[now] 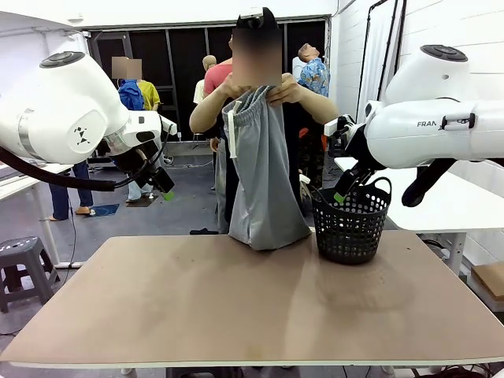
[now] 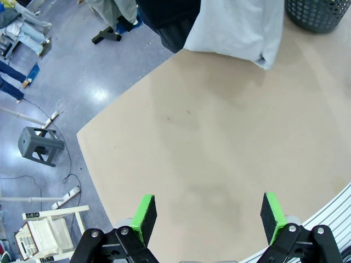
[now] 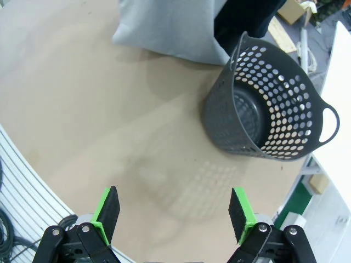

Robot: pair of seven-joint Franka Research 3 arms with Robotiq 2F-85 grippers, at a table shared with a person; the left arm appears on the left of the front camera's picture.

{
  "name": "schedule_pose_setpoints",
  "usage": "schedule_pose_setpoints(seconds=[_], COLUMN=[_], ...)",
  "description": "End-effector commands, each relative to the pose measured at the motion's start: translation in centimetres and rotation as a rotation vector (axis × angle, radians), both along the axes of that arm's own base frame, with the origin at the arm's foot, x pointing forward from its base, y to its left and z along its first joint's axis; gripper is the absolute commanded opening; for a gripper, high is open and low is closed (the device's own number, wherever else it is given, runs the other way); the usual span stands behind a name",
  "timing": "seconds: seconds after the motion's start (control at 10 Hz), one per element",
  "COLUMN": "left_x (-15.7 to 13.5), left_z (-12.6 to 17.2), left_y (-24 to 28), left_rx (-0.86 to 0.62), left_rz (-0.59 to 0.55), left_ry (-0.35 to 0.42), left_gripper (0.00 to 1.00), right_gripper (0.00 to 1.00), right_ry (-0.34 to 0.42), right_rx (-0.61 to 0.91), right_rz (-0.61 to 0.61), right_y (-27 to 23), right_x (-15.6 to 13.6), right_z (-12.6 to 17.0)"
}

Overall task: Fold the training pants.
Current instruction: Grab both ends of the Training pants handed by a person.

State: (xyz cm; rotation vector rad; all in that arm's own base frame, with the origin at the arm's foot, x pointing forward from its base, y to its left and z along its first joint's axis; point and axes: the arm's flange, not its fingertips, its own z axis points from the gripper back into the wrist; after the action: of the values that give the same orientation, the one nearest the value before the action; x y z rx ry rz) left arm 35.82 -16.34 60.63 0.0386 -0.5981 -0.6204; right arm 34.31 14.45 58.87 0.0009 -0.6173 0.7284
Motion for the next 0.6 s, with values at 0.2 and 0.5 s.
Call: schedule_pose_setpoints(seconds=[0.2, 0.5], left_x=[0.09, 0.09], left_z=[0.04, 0.04], left_y=[-0.04, -0.04], left_rx=[0.0, 0.0], left_rz=[0.0, 0.0], left_ry=[0.0, 0.0], left_gripper=[1.0, 1.0], right_gripper=[1.0, 1.0], right_ry=[0.001, 0.001], right_rx=[0.002, 0.002], right_rz=[-0.001, -0.001], right_y=[-0.09, -0.09], right_x=[0.09, 0.09], right_z=[0.16, 0.16])
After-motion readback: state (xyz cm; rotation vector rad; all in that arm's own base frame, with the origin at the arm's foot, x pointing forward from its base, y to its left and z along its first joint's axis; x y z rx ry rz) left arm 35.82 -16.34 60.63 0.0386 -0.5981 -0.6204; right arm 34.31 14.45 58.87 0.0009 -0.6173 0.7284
